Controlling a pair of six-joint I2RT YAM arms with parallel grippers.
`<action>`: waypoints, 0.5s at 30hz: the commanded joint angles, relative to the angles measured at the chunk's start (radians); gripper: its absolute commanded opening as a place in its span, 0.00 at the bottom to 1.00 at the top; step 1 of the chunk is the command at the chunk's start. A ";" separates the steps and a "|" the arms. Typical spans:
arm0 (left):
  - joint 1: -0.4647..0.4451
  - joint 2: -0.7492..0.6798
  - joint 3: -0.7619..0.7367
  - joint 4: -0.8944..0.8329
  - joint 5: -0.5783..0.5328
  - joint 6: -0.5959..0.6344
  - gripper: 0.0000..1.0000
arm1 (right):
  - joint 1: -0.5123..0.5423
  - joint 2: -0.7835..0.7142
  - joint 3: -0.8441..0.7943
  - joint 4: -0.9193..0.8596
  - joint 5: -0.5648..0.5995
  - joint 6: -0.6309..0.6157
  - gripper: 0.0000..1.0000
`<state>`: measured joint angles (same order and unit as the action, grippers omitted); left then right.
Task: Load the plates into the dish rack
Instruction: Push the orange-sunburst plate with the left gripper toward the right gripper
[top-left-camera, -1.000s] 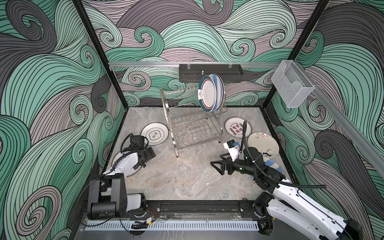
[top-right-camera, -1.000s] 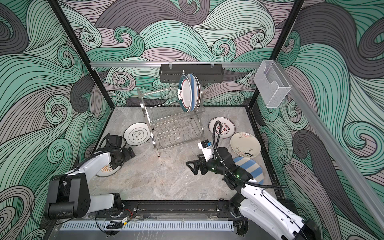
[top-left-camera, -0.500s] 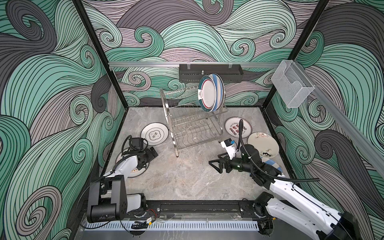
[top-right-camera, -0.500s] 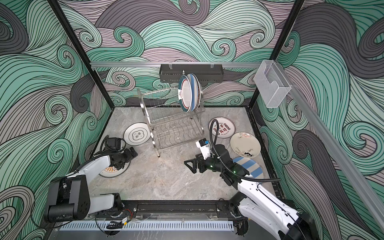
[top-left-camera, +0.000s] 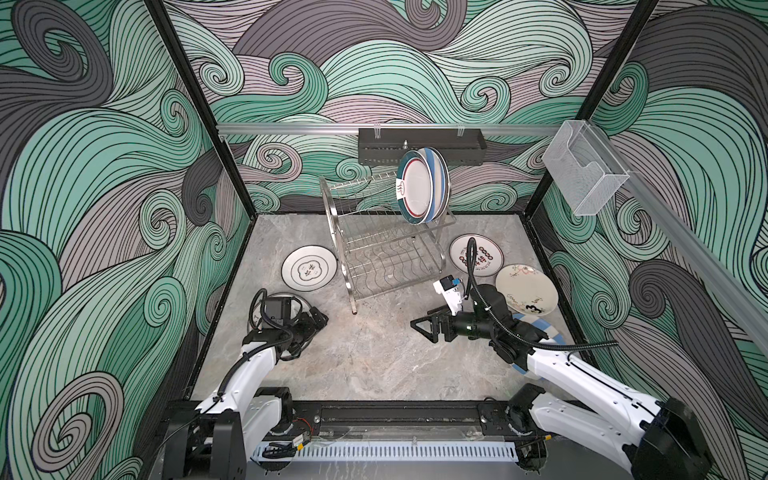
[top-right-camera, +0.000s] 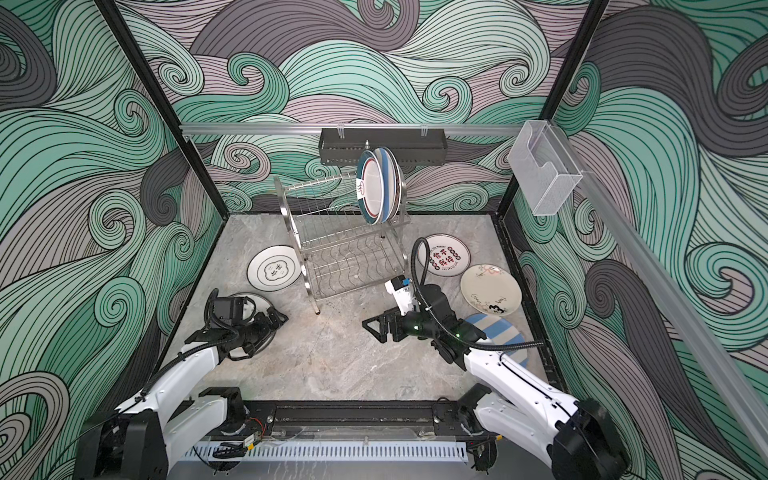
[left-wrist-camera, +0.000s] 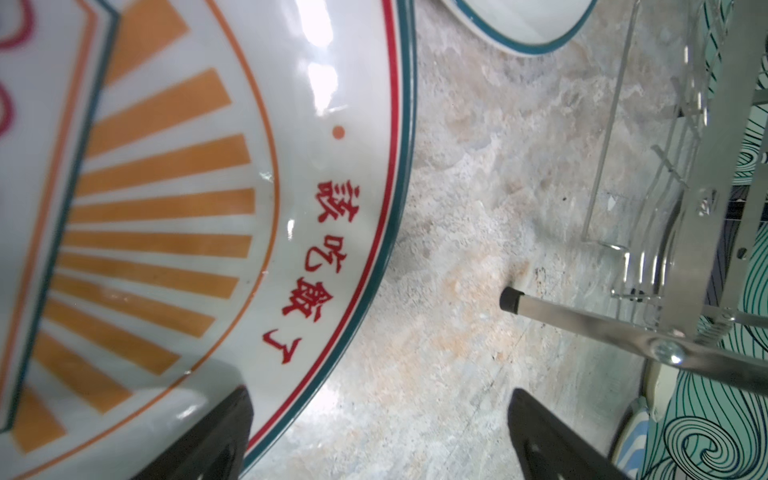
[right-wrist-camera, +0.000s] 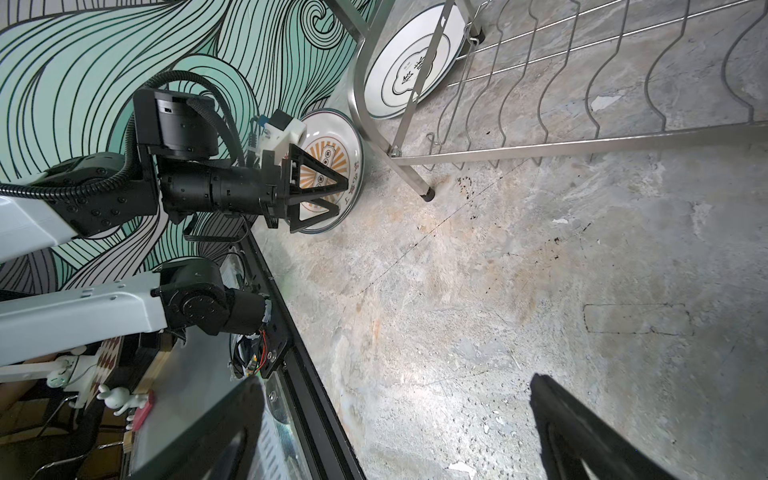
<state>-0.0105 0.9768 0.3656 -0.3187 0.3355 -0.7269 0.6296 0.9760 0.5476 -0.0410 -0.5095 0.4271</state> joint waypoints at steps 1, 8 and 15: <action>-0.030 0.010 -0.027 -0.051 0.033 -0.056 0.98 | -0.003 -0.003 0.021 0.009 -0.019 -0.004 0.99; -0.184 0.013 -0.010 -0.030 -0.011 -0.140 0.98 | -0.003 -0.021 0.027 -0.039 0.001 -0.030 1.00; -0.322 -0.019 -0.025 -0.006 -0.057 -0.236 0.99 | -0.003 -0.034 0.032 -0.066 0.004 -0.039 1.00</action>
<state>-0.2893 0.9665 0.3618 -0.3016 0.3138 -0.8898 0.6292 0.9577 0.5495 -0.0872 -0.5083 0.4076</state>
